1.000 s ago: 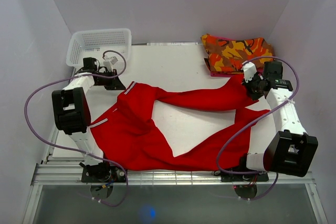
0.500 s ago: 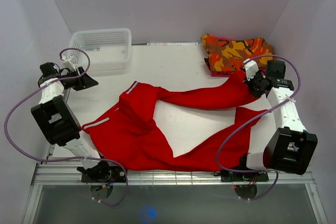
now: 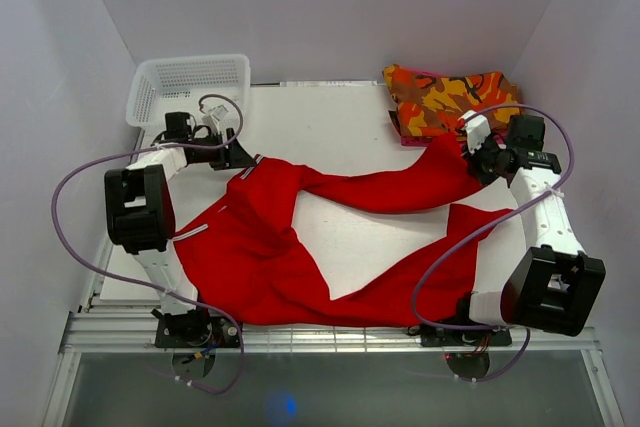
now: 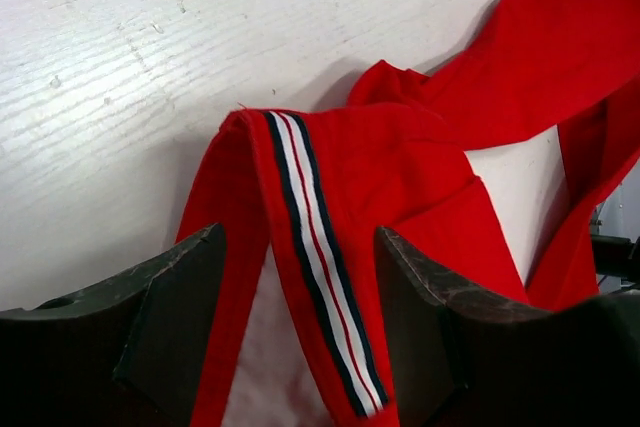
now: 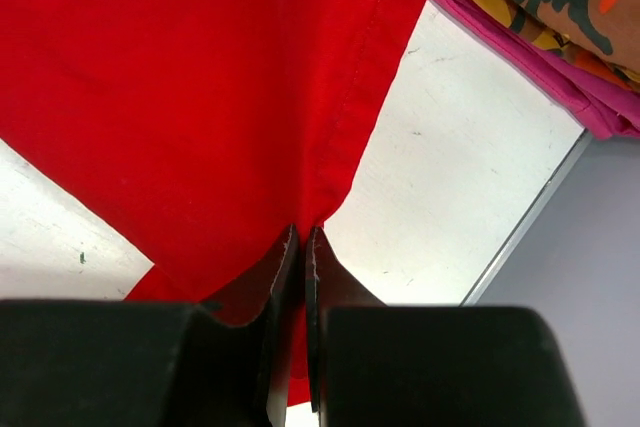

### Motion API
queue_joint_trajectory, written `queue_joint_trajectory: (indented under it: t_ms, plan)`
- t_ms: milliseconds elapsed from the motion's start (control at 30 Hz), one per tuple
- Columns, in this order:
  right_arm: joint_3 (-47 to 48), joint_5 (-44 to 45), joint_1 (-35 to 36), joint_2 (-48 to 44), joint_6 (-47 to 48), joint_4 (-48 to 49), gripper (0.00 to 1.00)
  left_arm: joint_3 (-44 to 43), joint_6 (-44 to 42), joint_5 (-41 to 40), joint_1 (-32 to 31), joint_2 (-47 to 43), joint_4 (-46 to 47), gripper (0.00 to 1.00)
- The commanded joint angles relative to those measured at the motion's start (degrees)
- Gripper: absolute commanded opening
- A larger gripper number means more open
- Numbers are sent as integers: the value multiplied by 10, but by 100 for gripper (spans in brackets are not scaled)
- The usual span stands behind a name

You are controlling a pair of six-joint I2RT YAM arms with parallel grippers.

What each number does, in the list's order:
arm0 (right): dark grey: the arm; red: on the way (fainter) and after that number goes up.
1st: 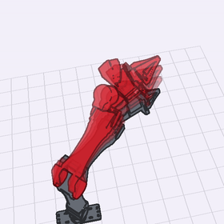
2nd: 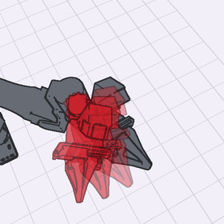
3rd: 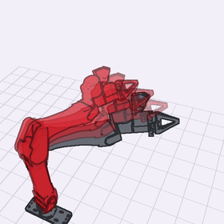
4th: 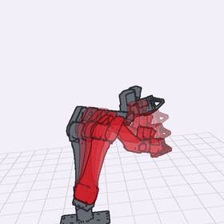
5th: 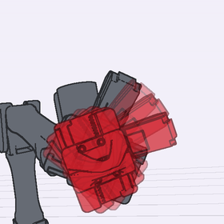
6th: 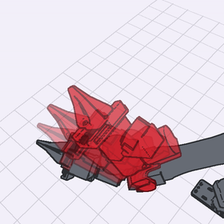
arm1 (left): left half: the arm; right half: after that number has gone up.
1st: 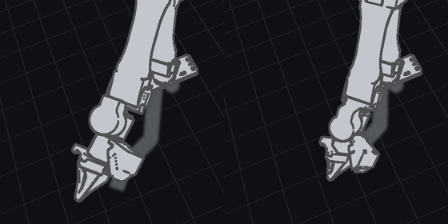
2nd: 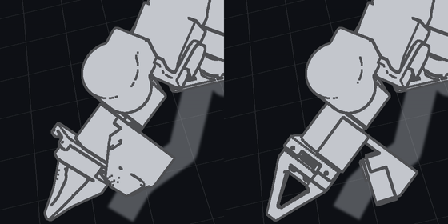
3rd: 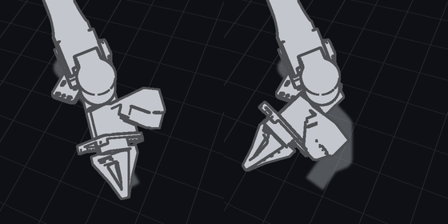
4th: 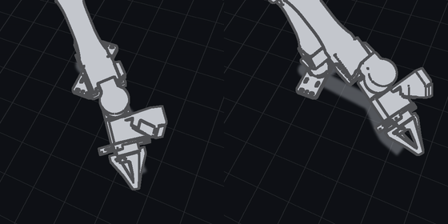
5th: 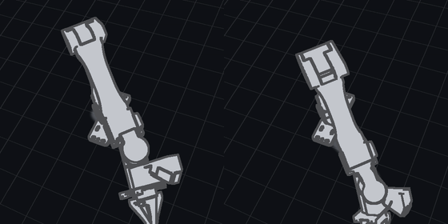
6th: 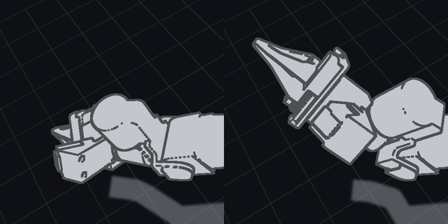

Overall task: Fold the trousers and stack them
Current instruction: Flatten the trousers out

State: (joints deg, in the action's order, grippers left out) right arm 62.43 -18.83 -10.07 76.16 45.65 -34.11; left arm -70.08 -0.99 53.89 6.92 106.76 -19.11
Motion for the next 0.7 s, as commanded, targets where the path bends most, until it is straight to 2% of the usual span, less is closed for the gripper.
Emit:
queue_joint_trajectory:
  t_ms: [0, 100, 167, 233, 267, 333, 367, 500, 667]
  plan:
    - [6, -32, -1, -20, 6, 5, 8, -26, 45, -11, -27, 34, 62, 71]
    - [10, -37, -1, -15, 1, 2, 8, -25, 71, 25, -38, 47, 94, 68]
    - [13, -38, 0, -13, -3, 0, 8, -17, 85, 29, -39, 53, 121, 57]
    - [15, -41, 0, -9, -4, -2, 8, -15, 100, 28, -39, 56, 132, 41]
    - [15, -41, 0, -9, -4, -2, 8, -15, 102, 15, -39, 56, 135, 22]
    - [14, -40, 0, -10, -1, -3, 8, -9, 114, 0, -36, 43, 145, 4]
    - [13, -39, 0, -13, 3, -3, 8, 2, 119, -7, -25, 33, 152, 0]
    - [-5, -23, -2, -41, 44, 7, 8, 24, 122, -54, 25, -22, 143, 0]
    - [-68, -2, -14, -85, 111, 61, 8, 21, 57, -118, 131, -73, 73, 0]
